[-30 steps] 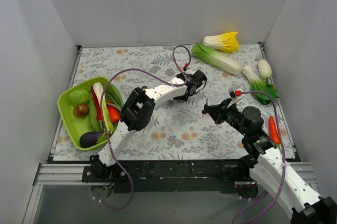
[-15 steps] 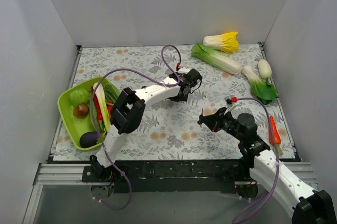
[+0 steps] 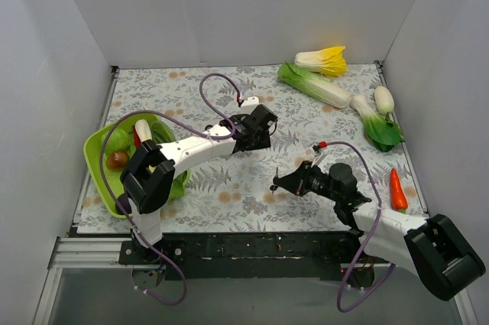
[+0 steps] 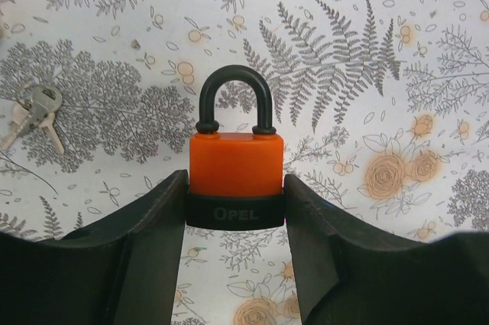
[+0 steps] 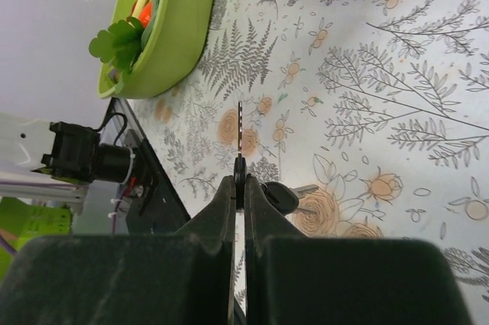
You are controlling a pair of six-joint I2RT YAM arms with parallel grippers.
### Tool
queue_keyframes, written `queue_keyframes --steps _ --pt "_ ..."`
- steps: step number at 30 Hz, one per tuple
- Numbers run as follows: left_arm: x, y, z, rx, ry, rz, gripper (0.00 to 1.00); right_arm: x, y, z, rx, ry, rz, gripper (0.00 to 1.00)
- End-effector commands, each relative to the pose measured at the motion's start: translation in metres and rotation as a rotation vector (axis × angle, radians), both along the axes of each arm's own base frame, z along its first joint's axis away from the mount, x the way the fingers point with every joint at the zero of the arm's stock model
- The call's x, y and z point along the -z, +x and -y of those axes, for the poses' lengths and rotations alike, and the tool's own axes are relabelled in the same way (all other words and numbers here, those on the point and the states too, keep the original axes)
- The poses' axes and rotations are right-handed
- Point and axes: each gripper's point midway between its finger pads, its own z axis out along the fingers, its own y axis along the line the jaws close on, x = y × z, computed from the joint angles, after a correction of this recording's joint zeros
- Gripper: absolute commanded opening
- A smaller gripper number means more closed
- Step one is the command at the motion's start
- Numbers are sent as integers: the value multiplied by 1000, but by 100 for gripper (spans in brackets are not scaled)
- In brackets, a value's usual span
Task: Unlock with the key
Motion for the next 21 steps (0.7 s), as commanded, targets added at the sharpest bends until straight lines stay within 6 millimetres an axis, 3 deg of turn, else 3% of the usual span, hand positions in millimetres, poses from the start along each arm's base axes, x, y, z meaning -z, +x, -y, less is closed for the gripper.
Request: queue_keyframes --steps 1,5,8,13,21 --pt "-41 -5 18 -4 -172 88 0 -59 5 -23 -80 173 113 1" --pt "-41 -18 17 6 -201 88 0 -60 10 -29 -97 169 93 1" --pt "-57 -26 23 23 -252 131 0 -59 12 -33 -114 164 78 1" --pt "-64 -34 23 33 -275 156 0 -56 11 -36 -138 160 50 1" --pt "-63 -44 32 65 -271 151 0 -50 13 -41 -153 147 18 1"
